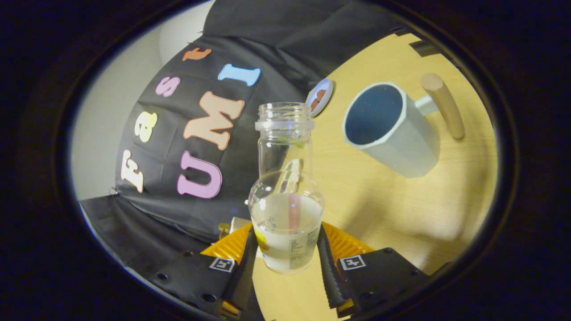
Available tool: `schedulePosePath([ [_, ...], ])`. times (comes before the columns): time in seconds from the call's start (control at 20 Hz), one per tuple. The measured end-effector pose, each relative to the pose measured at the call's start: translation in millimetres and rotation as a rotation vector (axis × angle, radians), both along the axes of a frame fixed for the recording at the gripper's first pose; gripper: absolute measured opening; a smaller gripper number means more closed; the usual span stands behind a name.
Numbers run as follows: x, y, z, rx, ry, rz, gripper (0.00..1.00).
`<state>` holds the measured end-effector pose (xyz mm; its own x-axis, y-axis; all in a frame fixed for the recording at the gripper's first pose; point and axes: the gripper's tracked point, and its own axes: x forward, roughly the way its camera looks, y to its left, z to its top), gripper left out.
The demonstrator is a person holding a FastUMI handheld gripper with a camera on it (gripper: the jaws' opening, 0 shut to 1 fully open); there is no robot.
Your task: Take the bottle from table, then pour the juice into the cup, finally place the bottle on the coaster
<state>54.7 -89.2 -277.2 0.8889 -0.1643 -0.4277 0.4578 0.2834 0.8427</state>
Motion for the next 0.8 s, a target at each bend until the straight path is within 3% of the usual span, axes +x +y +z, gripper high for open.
schedulePosePath([
  [0.4, -2.0, -12.3, -4.6, 0.157, -0.012, -0.108, 0.70],
  [0.8, 5.7, -14.1, -2.6, 0.257, -0.011, -0.144, 0.70],
])
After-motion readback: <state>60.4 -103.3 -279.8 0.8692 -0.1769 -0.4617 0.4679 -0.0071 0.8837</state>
